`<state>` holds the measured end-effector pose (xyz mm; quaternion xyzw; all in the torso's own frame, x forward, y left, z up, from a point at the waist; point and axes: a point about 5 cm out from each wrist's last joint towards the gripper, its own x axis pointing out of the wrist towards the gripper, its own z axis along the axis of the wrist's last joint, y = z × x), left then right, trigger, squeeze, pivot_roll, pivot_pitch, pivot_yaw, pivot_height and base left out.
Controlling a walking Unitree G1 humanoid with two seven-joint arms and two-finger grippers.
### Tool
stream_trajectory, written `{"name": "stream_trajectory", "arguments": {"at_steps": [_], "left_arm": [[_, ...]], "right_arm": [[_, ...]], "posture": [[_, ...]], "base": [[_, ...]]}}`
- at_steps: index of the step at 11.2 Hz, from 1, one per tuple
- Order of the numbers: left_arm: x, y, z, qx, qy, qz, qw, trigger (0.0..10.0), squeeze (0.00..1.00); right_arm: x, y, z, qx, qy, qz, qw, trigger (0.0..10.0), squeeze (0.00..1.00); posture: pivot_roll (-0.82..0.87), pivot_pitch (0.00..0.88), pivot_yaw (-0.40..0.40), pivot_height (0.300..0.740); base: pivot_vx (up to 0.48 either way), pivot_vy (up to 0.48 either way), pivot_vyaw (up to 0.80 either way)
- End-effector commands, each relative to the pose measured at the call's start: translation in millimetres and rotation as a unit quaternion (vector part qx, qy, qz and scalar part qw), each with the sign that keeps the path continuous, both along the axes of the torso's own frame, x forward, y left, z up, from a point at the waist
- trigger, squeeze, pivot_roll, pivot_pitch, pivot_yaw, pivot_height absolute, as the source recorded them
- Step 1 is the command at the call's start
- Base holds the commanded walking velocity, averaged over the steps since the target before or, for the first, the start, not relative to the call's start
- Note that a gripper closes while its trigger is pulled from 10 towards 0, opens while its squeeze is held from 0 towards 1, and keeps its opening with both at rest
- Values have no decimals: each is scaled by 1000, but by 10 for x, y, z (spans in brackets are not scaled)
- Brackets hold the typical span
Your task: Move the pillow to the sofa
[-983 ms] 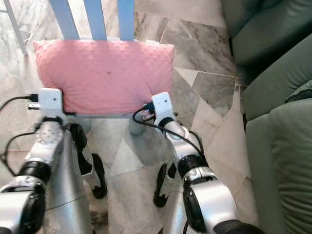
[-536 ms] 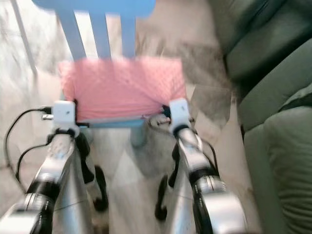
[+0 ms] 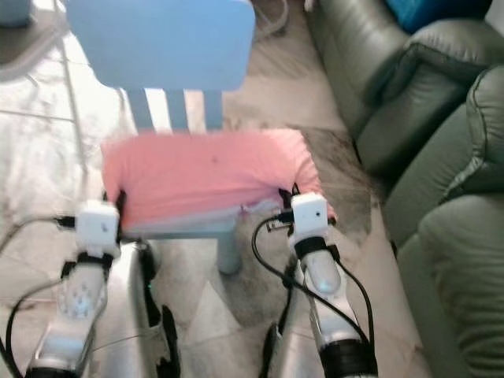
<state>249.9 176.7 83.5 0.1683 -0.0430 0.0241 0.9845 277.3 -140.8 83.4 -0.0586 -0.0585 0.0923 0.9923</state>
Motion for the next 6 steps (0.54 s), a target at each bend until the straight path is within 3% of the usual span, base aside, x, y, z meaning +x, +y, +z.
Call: {"name": "stream_trajectory", "arguments": {"at_steps": [1, 6], "left_arm": [[1, 31, 59, 12, -8, 3, 1000, 10000, 0], [43, -85, 166, 11, -6, -3, 1000, 10000, 0]], "right_arm": [[5, -126, 93, 12, -17, -28, 999, 10000, 0], [-20, -185, 179, 32, 6, -57, 998, 10000, 0]], "posture": [[5, 41, -37, 465], [-18, 54, -29, 536]], "base": [[0, 0, 0], [0, 0, 0]]}}
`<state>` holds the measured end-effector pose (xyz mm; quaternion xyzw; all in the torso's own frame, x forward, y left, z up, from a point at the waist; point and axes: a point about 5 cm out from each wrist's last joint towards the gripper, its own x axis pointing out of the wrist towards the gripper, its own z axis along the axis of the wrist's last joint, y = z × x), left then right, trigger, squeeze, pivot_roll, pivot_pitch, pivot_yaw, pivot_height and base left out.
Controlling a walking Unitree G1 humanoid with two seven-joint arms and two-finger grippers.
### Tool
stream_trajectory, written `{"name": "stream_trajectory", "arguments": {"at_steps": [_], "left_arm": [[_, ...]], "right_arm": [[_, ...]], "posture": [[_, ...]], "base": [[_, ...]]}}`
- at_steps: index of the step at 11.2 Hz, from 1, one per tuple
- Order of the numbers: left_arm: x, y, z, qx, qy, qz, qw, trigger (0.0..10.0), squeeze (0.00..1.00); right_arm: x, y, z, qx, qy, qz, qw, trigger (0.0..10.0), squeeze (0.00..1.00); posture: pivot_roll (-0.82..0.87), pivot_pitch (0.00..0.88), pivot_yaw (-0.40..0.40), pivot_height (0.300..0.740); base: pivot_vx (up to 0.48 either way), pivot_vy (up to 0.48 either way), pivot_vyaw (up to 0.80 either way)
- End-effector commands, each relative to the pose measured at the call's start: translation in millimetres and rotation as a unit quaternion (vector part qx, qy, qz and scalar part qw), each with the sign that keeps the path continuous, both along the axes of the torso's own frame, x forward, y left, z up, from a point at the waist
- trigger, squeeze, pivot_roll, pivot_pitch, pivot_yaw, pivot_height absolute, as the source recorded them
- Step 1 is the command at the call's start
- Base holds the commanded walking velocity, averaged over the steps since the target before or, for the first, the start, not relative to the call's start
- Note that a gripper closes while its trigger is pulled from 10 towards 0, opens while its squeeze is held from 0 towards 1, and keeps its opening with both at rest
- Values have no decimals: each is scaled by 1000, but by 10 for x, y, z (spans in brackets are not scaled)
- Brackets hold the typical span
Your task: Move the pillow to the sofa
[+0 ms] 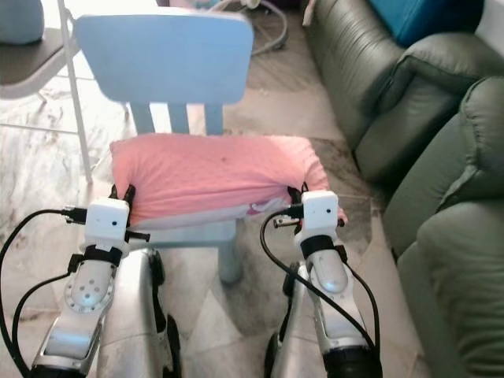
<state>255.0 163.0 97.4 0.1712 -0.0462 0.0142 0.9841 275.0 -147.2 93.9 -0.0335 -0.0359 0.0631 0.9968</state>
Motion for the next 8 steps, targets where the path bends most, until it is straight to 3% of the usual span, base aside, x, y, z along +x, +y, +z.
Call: {"name": "stream_trajectory", "arguments": {"at_steps": [1, 3, 6, 8], "left_arm": [[8, 40, 39, 6, -4, 13, 1000, 10000, 0], [17, 2, 52, 4, -3, 11, 1000, 10000, 0], [37, -23, 42, 2, 0, 11, 1000, 10000, 0], [63, -73, 50, -5, -1, 6, 1000, 10000, 0]], "right_arm": [[11, -117, 94, 7, -14, -28, 999, 10000, 0], [30, -128, 134, 0, -13, -28, 1000, 10000, 0], [21, -144, 135, -5, -12, -35, 999, 10000, 0], [50, -149, 181, -5, -14, -40, 999, 10000, 0]], "posture": [[-20, 55, -30, 555], [-22, 58, -34, 583], [-26, 57, -34, 593], [-32, 55, -36, 626]], "base": [[0, 0, 0], [0, 0, 0], [0, 0, 0], [0, 0, 0]]}}
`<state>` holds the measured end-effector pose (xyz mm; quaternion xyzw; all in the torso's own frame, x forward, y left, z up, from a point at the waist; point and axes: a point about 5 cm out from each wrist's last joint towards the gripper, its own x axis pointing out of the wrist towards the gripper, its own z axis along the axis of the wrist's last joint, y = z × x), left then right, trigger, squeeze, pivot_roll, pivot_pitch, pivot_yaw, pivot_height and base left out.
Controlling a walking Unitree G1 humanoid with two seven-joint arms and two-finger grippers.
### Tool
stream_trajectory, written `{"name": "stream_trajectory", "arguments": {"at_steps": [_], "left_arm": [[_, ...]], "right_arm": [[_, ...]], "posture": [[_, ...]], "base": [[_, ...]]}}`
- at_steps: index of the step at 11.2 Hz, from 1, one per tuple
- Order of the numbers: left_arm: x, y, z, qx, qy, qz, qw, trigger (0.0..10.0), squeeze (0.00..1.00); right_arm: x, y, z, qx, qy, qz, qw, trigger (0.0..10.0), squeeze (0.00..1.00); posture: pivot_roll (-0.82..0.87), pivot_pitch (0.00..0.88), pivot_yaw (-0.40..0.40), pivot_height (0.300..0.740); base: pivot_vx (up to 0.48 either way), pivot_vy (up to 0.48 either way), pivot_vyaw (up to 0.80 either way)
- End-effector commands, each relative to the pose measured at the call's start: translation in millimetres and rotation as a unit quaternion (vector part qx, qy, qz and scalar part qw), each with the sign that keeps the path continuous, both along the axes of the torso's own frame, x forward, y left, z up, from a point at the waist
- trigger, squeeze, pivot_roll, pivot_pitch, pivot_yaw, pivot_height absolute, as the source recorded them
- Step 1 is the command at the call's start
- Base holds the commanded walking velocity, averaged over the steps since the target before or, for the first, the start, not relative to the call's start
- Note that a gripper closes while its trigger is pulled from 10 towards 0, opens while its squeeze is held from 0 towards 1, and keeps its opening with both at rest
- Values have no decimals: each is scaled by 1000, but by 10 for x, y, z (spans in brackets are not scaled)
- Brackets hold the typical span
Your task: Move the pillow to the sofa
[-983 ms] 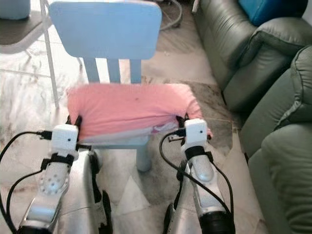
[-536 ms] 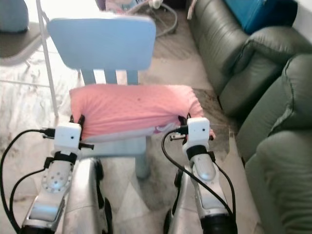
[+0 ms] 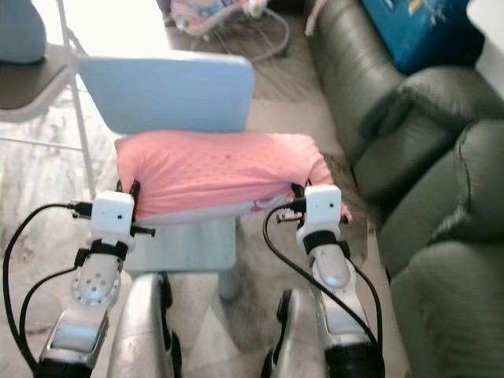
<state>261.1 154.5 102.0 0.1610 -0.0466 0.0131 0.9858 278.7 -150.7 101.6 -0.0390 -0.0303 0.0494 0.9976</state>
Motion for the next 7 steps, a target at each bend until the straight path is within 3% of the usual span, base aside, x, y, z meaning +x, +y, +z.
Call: {"name": "stream_trajectory", "arguments": {"at_steps": [1, 7], "left_arm": [[4, 0, 2, 5, 0, 6, 1000, 10000, 0], [144, -85, -2, -14, 7, 6, 1000, 10000, 0]], "right_arm": [[18, -121, 109, 0, -20, -27, 999, 10000, 0], [56, -182, 168, -5, -27, -41, 999, 10000, 0]], "posture": [[-33, 54, -38, 636], [-48, 53, -46, 714]], "base": [[0, 0, 0], [0, 0, 0]]}}
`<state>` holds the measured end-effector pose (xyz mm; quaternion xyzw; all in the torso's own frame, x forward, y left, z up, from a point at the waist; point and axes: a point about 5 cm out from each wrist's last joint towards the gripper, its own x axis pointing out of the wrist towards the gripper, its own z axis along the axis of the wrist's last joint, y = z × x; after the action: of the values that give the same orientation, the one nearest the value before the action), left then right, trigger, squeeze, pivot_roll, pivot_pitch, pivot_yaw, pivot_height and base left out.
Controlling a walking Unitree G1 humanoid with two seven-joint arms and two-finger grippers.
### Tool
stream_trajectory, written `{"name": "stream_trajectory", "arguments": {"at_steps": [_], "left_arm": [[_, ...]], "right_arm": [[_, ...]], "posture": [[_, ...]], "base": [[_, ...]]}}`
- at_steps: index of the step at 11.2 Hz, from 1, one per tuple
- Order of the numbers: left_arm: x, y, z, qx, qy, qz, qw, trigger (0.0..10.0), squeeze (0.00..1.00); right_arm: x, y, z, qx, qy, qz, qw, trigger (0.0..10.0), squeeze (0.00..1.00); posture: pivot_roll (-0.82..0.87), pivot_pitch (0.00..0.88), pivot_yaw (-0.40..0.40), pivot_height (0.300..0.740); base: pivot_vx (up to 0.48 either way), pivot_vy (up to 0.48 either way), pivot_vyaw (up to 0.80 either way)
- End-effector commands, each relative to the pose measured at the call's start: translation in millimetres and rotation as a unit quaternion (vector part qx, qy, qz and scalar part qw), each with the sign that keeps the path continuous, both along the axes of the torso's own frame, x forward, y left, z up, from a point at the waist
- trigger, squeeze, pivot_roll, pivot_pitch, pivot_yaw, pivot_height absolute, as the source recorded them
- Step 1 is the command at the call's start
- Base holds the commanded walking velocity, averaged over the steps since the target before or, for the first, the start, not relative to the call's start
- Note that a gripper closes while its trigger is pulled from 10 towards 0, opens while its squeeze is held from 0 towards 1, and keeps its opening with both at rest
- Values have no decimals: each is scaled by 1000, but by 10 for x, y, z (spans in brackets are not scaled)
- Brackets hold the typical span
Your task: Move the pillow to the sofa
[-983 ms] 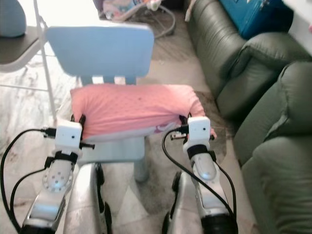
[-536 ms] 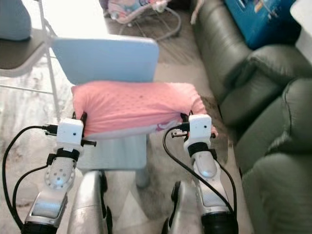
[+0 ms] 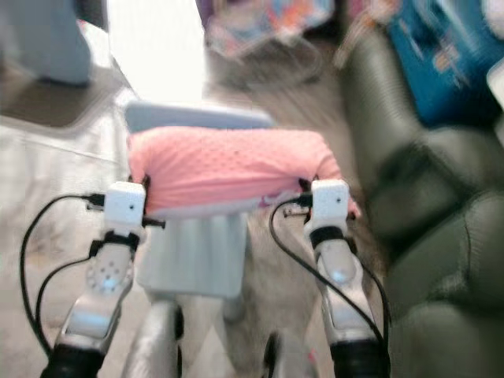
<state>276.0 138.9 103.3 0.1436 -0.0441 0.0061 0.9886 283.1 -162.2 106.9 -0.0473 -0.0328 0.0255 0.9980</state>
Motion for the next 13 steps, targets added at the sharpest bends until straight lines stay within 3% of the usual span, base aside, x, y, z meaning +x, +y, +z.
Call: {"name": "stream_trajectory", "arguments": {"at_steps": [1, 3, 13], "left_arm": [[-3, 65, -17, 3, 4, 13, 1000, 10000, 0], [-6, 11, -46, -1, 12, 6, 1000, 10000, 0], [-51, -95, -56, -57, 34, -43, 997, 10000, 0]], "right_arm": [[12, -70, 115, 2, -23, -18, 1000, 10000, 0], [23, -88, 124, 0, -24, -22, 999, 10000, 0], [-18, -88, 55, 10, -5, -27, 1000, 10000, 0]], "posture": [[-48, 53, -46, 718], [-48, 54, -48, 740], [-54, 77, -46, 740]], "base": [[0, 0, 0], [0, 0, 0], [0, 0, 0]]}}
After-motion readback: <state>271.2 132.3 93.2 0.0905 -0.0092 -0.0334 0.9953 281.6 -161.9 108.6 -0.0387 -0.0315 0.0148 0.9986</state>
